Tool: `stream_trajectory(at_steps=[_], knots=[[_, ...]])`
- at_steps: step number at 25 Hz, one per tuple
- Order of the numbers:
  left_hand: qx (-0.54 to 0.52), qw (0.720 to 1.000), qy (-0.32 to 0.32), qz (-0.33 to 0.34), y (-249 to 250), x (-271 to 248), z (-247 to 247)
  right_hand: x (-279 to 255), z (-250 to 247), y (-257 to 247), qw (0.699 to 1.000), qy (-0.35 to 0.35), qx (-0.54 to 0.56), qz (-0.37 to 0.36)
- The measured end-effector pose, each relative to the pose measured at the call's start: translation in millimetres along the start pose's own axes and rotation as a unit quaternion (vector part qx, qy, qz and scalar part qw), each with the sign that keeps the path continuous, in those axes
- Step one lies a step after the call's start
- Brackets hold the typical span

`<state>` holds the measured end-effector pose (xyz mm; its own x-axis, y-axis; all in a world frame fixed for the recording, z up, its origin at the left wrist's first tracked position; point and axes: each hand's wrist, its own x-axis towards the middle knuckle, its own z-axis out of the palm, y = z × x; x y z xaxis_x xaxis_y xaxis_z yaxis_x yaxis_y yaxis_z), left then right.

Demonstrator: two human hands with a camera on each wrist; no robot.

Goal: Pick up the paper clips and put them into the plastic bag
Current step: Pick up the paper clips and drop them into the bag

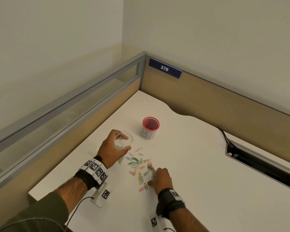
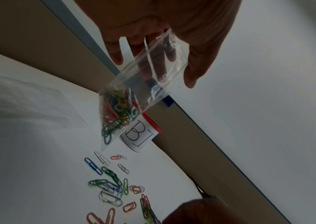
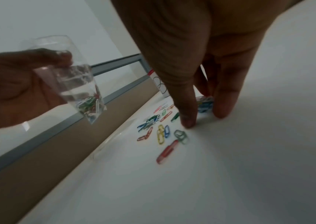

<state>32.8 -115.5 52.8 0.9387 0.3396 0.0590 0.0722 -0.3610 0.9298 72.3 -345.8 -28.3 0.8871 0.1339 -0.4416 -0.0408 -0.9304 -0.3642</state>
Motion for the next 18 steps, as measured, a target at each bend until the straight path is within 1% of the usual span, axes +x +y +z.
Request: stream_trajectory(at_steps=[2, 5, 6, 7, 9, 11, 13, 15, 18], knots=[[0.001, 1.000, -0.003, 0.001, 1.1, -0.8, 0.2, 12.4, 0.9, -16.4, 0.999, 0.020, 0.030, 0.000], [-0.003, 1.000, -0.003, 0.000, 2.5, 0.3, -2.0, 31.3, -10.1, -30.0, 0.998, 0.028, 0.057, -0.029], [-0.003, 1.000, -0.001, 0.001, 2.9, 1.1, -3.2, 36.3, -15.6, -30.7, 0.997, 0.038, 0.050, -0.039], [-0.003, 1.000, -0.001, 0.002, 3.4, 1.7, -3.6, 39.7, -20.5, -29.1, 0.997, 0.046, 0.027, -0.054], [-0.002, 1.000, 0.000, 0.002, 3.2, 2.5, -4.9, 42.4, -25.3, -28.4, 0.993, 0.027, -0.046, -0.107], [-0.001, 1.000, 0.001, 0.002, 2.7, 3.2, -4.4, 39.8, -23.2, -28.1, 0.979, -0.006, -0.115, -0.169], [0.000, 1.000, 0.004, 0.002, 1.6, 3.6, -3.8, 33.5, -18.5, -24.8, 0.964, -0.019, -0.158, -0.215], [-0.001, 1.000, 0.003, -0.002, 0.2, 3.7, -2.9, 25.9, -16.0, -20.0, 0.956, -0.024, -0.169, -0.239], [0.000, 1.000, -0.002, -0.003, -0.3, 3.5, 0.3, 16.3, -17.7, -16.0, 0.960, -0.036, -0.141, -0.237]])
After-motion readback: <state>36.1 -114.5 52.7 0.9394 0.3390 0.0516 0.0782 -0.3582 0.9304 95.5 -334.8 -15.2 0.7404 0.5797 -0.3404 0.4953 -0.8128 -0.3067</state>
